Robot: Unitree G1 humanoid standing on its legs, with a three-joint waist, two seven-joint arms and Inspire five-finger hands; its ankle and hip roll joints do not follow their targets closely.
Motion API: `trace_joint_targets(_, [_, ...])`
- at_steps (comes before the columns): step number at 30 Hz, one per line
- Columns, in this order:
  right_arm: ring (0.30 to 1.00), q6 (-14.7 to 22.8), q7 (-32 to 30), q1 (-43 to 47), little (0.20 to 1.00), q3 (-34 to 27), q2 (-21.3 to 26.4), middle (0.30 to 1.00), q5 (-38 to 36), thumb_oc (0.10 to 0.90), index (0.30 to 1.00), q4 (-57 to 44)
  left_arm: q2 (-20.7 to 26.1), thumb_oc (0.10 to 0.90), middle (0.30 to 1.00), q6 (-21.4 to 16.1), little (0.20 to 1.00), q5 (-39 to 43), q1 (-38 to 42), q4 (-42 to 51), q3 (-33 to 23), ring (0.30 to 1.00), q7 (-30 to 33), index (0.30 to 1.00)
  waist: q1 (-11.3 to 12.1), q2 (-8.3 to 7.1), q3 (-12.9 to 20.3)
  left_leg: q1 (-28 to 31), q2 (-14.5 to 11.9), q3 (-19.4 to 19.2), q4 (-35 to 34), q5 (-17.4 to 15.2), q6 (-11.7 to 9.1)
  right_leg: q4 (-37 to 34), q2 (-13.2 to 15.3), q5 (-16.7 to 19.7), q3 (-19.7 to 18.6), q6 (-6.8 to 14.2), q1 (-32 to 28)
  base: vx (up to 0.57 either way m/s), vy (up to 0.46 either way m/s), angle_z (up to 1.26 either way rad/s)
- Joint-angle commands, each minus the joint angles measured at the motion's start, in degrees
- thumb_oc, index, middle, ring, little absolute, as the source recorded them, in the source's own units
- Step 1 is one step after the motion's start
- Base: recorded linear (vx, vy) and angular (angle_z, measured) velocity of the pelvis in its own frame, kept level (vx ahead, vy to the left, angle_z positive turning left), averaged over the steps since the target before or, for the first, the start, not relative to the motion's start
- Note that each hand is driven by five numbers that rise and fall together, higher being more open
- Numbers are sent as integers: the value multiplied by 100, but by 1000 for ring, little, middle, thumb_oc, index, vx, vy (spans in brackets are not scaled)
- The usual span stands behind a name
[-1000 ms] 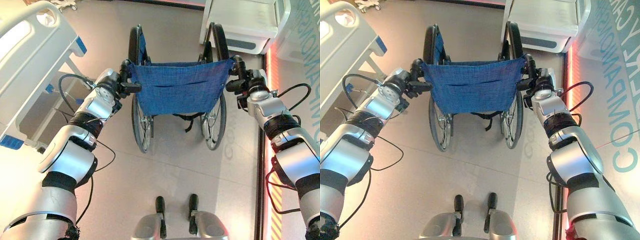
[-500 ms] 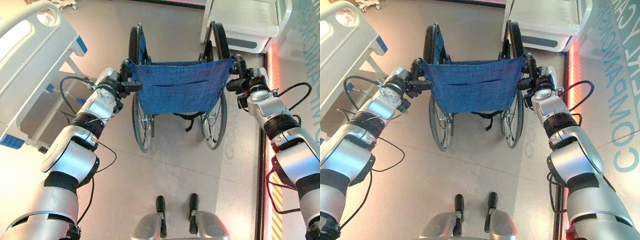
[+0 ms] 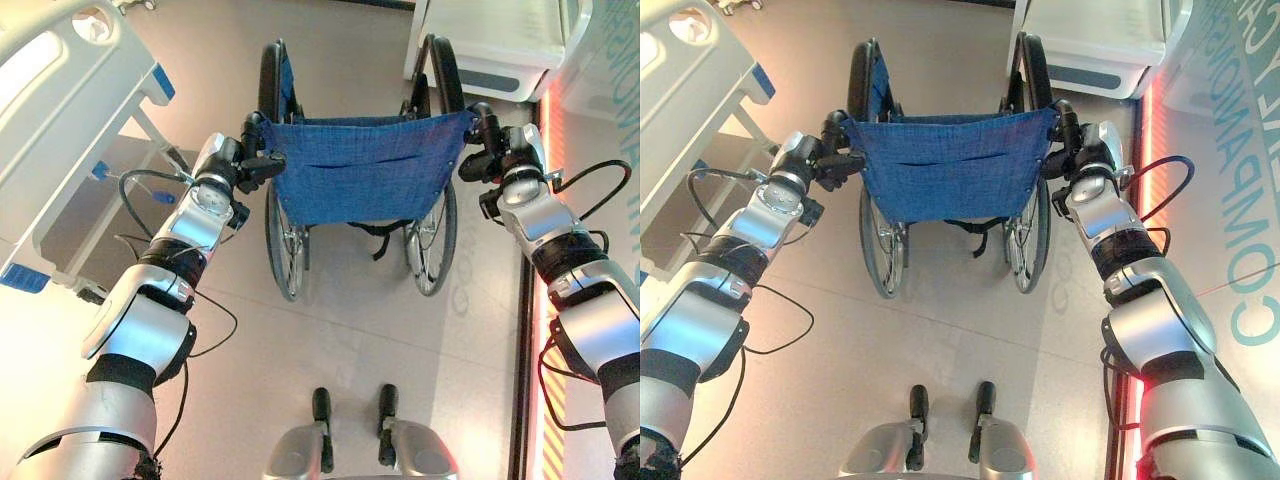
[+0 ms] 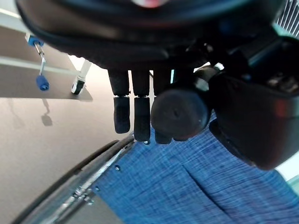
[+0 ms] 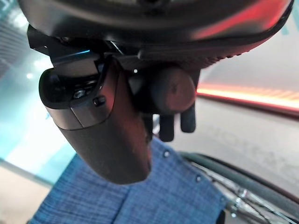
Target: Push the wheelchair next to the bed
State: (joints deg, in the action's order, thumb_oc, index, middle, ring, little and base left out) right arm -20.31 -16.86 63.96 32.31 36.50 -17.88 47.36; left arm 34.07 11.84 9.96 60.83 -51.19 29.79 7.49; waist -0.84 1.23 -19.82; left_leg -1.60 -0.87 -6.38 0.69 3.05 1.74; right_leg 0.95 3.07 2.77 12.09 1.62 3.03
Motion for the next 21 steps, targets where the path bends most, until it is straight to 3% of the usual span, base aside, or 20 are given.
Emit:
trace_joint_targets(1, [300,780,408,282,300,102,519,300,610,400,300,-896,479,400,300,-1577,300,-676,-442,740,496,300,684,300,174,-223,47,-197,-50,182,404,-667,-206,548,220,-653,-4,99,104,-43,9,0])
trace_joint_targets(11, [300,729,682,404,300,130,812,300,723,400,300,-653,696,400,300,-1480,300,-620,-416,835,452,300,646,300,222,-250,3,-229,-65,210,442,-685,-201,610,214,-687,30,101,140,-38,-10,1])
trace_joint_targets(21, [300,963,615,650,300,238,572,300,721,400,300,-349,568,400,300,-1323,300,-468,-98,651,618,300,407,300,240,-212,33,-250,-81,254,497,-690,-222,641,195,-739,64,77,129,2,-44,4])
